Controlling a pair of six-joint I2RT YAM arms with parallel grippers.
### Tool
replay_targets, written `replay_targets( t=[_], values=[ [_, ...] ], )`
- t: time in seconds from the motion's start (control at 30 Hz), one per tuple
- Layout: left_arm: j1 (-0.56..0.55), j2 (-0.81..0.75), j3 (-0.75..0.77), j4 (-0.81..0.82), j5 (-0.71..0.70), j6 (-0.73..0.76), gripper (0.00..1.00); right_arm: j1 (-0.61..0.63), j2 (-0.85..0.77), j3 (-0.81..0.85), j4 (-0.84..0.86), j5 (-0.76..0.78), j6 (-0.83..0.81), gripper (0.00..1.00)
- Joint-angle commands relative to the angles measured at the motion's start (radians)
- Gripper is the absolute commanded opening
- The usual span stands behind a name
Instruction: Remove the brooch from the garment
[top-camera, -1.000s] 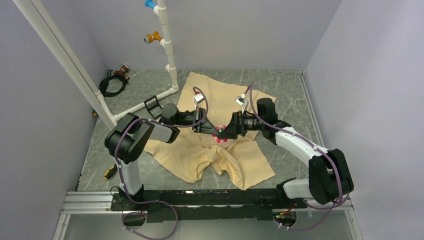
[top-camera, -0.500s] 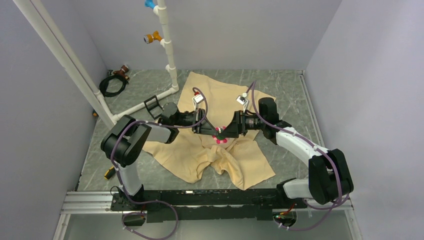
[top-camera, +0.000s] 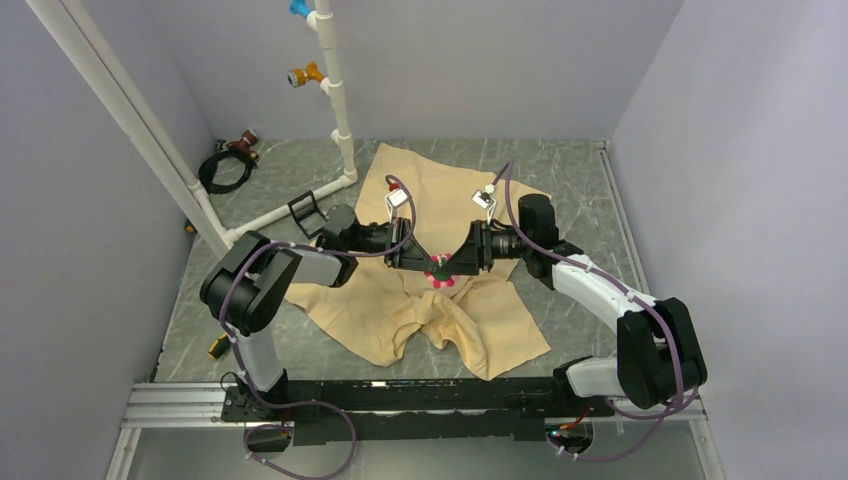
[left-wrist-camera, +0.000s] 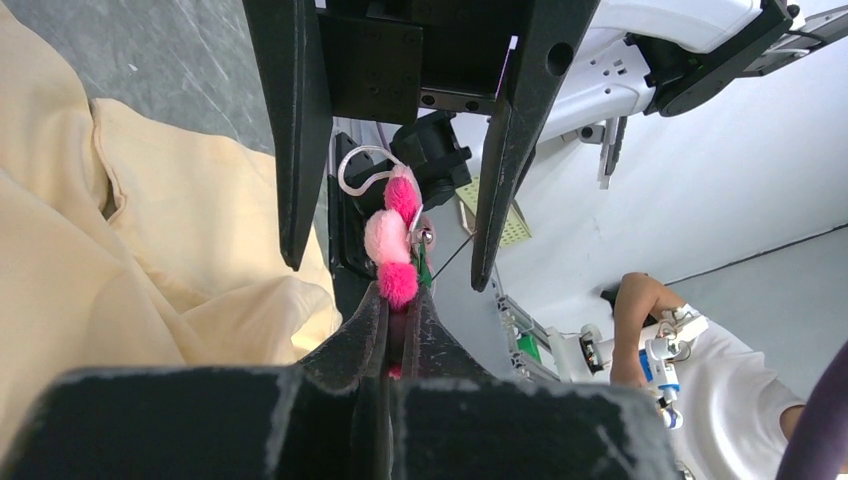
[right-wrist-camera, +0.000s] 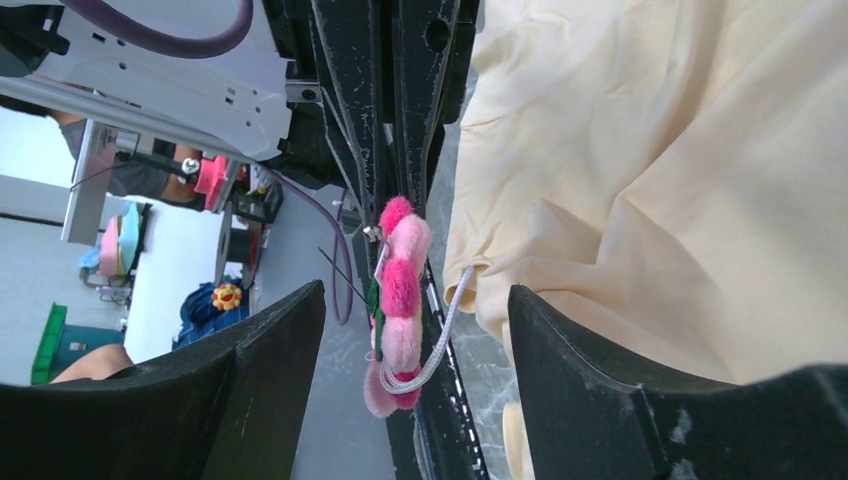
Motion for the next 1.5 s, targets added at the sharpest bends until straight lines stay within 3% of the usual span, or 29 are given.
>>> replay_targets(
  t=[0.0, 0.37, 0.6, 0.97, 1.47],
  values=[
    [-0.008, -0.053, -0.002, 0.015, 0.019, 0.044, 0.00, -0.004, 0.003, -0.008, 0.100, -0.051, 0.052, 0.67],
    [-0.019, -0.078, -0.005, -0.008, 0.023, 0.079, 0.00, -0.004, 0.035, -0.028, 0.197, -0.077, 0.137, 0.50],
    [-0.023, -0.081, -0.002, -0.031, 0.022, 0.101, 0.00, -0.004, 0.042, -0.014, 0.149, -0.062, 0.109, 0.48],
    [-0.041, -0.153, 0.001, -0.252, 0.010, 0.296, 0.00, -0.004, 0.079, 0.000, 0.130, -0.061, 0.108, 0.41],
    [-0.052, -0.184, 0.005, -0.332, 0.001, 0.374, 0.00, -0.002, 0.130, 0.051, 0.006, -0.027, 0.042, 0.33]
  ],
)
